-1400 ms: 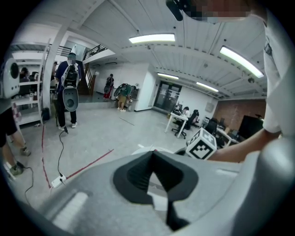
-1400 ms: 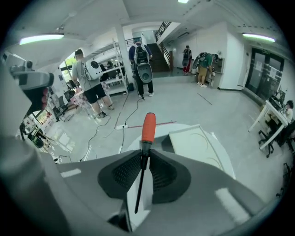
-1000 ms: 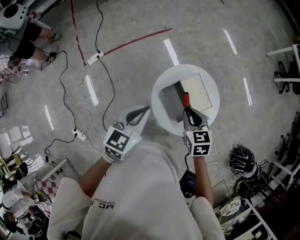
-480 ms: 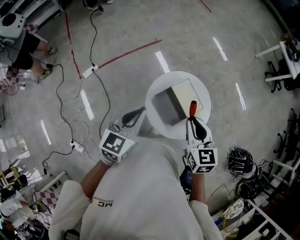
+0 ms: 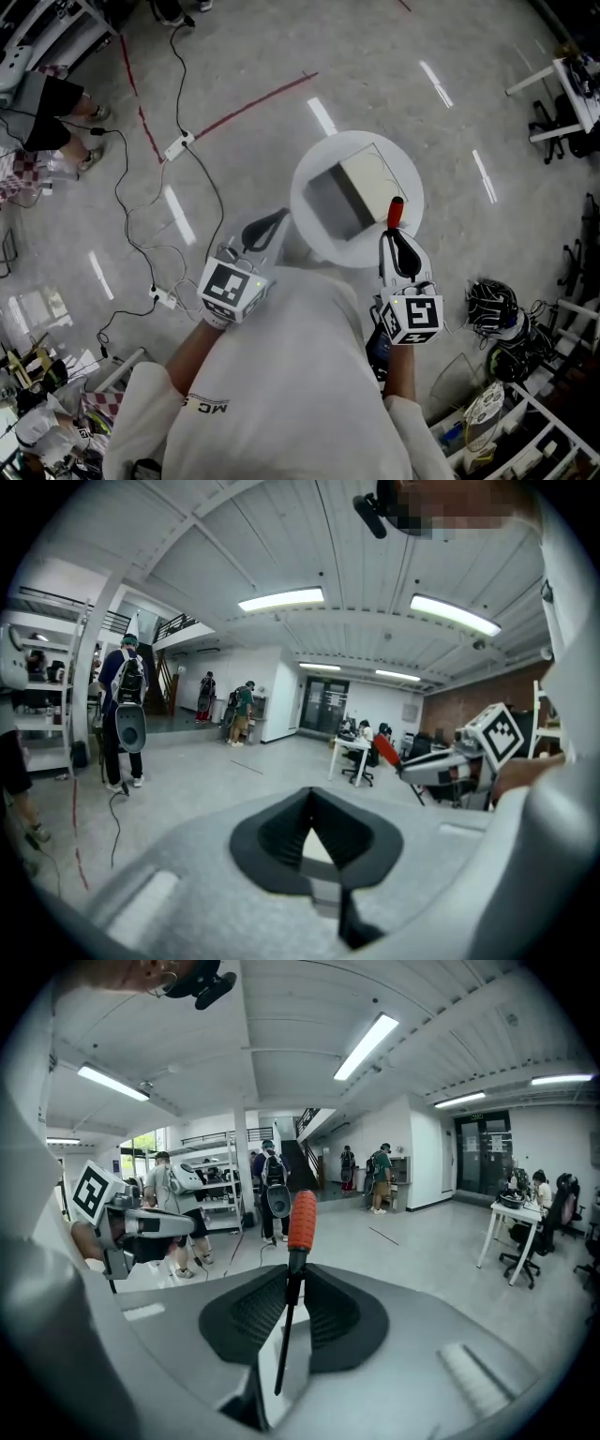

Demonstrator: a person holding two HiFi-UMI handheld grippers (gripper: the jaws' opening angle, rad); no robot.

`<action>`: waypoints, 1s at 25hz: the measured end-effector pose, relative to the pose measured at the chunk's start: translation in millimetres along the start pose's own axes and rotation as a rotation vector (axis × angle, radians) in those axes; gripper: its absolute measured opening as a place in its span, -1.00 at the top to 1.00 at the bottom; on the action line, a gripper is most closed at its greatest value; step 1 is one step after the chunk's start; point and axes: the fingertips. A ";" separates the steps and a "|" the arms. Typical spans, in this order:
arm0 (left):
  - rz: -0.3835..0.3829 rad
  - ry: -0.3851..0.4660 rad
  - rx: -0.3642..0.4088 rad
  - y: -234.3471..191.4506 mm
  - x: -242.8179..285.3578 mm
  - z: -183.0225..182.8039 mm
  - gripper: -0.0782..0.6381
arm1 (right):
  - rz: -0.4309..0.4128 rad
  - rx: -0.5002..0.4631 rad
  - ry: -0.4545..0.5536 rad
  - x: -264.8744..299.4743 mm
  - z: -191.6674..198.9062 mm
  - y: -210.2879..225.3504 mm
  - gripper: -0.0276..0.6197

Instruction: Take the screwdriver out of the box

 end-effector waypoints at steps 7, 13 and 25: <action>0.008 0.006 -0.008 3.4 3.1 -0.7 0.78 | 0.001 -0.020 0.014 -3.7 -8.2 2.3 0.73; 0.018 0.008 -0.004 5.4 4.2 -2.0 0.78 | -0.020 -0.039 0.009 -2.4 -12.4 0.3 0.73; 0.038 0.007 0.002 10.1 7.1 -2.7 0.78 | -0.019 -0.045 0.014 -4.3 -16.2 -4.4 0.73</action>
Point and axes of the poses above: the fingertips, and each gripper's own axes: x forward along the fingers, y to its right, z out of its underside, and after that the axes turned 14 degrees about -z, right-handed
